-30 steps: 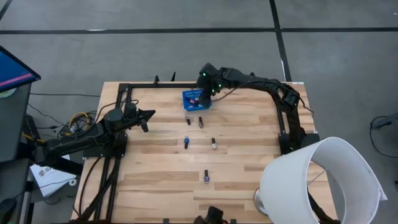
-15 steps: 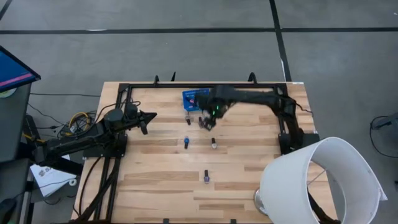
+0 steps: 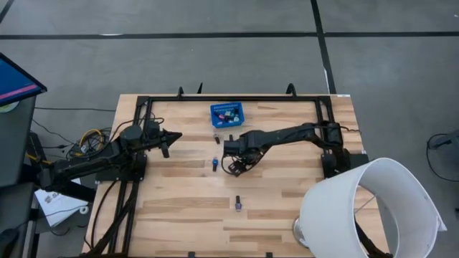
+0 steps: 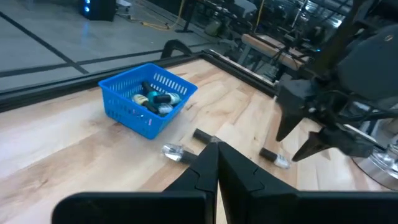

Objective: Pick & Place Nail Polish
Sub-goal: Put the white nail polish bottle into the blue basket

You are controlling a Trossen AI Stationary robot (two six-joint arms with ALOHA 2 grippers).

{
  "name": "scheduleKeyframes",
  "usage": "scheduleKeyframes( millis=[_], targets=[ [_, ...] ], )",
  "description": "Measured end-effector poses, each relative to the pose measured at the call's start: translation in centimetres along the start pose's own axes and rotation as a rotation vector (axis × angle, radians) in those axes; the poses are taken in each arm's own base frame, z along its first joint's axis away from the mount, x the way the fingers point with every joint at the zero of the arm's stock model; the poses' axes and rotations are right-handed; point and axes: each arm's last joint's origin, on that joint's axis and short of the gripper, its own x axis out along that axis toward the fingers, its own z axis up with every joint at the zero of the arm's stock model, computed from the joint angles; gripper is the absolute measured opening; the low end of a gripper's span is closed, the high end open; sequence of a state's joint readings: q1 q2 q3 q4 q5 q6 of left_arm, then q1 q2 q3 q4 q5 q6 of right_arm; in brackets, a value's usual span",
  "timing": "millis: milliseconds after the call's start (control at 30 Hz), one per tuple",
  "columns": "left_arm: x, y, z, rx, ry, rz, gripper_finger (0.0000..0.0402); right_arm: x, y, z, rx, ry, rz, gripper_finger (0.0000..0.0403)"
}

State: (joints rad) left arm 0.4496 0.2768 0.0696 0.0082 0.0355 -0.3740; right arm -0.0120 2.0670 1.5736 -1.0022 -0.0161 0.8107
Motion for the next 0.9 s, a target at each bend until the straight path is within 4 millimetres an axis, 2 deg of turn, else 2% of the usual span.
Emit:
scheduleKeyframes(
  millis=[367, 600, 700, 900],
  targets=[
    [0.0, 0.0, 0.0, -0.005, 0.001, -0.004, 0.0001, 3.4, -0.7, -0.5, 0.091, -0.041, 0.045, 0.024],
    [0.0, 0.0, 0.0, -0.005, 0.002, -0.004, 0.0001, 3.9, -1.1, -0.8, 0.102, -0.042, 0.046, 0.0237],
    [0.0, 0.0, 0.0, -0.005, 0.002, -0.004, 0.0001, 4.0, -1.1, -0.9, 0.079, -0.042, 0.043, 0.0218],
    [0.0, 0.0, 0.0, -0.005, 0.002, -0.003, 0.0001, 4.1, -1.2, -1.0, 0.025, -0.042, 0.02, 0.0151]
  ],
)
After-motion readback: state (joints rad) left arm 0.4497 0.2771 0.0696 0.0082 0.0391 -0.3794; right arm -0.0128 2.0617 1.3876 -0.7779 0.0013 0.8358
